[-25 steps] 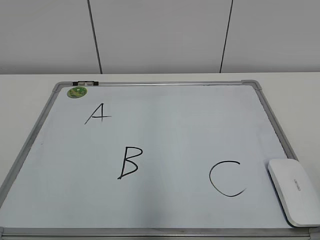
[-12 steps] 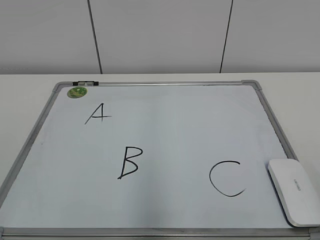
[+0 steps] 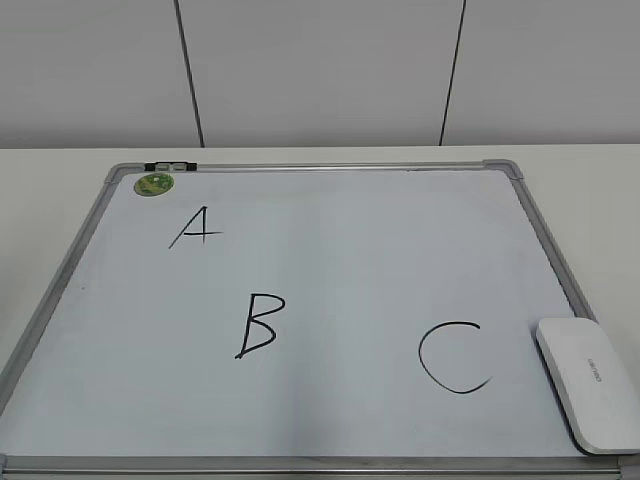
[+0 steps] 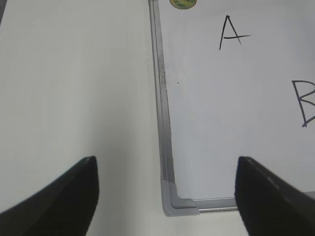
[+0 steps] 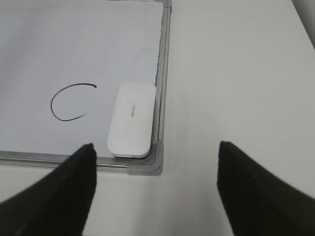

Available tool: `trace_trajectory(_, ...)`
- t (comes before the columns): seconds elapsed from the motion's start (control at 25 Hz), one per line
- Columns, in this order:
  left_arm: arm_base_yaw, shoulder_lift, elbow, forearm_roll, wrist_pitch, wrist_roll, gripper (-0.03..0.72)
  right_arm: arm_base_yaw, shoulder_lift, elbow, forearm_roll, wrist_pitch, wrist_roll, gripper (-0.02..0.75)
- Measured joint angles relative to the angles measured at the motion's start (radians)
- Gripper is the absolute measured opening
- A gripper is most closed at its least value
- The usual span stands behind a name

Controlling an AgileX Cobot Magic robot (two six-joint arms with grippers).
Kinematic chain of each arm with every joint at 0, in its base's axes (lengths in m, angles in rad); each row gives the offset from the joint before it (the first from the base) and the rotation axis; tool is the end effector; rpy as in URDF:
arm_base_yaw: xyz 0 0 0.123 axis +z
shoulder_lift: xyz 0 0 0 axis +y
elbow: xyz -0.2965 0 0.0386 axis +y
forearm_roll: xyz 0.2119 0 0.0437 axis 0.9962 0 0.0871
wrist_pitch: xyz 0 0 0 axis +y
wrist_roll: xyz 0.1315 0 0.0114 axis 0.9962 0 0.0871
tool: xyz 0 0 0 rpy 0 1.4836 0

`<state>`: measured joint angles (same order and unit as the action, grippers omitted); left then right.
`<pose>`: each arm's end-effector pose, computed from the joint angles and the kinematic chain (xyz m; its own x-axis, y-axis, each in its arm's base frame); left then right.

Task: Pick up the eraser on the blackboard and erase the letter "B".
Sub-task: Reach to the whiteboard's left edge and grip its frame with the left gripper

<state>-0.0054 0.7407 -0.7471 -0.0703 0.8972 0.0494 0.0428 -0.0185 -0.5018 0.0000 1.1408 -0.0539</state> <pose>0.1103 -0.0078 0.3018 -0.7188 0.0094 -0.6952 0.0475 0.9982 -0.0356 -0.0214 -0.0009 0.2322 -0.5049 -0.0755 -0.8599 -0.0701 0.9965 -0.0464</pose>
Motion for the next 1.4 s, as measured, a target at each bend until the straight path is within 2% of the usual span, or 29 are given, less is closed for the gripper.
trace_trajectory(0.4,0.000,0.506,-0.173,-0.007,-0.052,0.000,0.586,0.000,0.000,0.000,0.000,0.000,0.000,0.587)
trace_trajectory(0.6,0.000,0.705,-0.269,-0.007,-0.070,0.035,0.579,0.000,0.000,0.000,0.000,0.000,0.000,0.587)
trace_trajectory(0.72,0.000,0.814,-0.316,-0.007,-0.080,0.041,0.550,0.000,0.000,0.000,0.000,0.000,0.000,0.587)
trace_trajectory(1.16,0.000,1.068,-0.411,-0.016,-0.143,0.078,0.484,0.000,0.000,0.000,0.000,0.000,0.000,0.587)
trace_trajectory(1.4,0.000,1.161,-0.498,-0.017,-0.146,0.078,0.393,0.000,0.000,0.000,0.000,0.000,0.000,0.587)
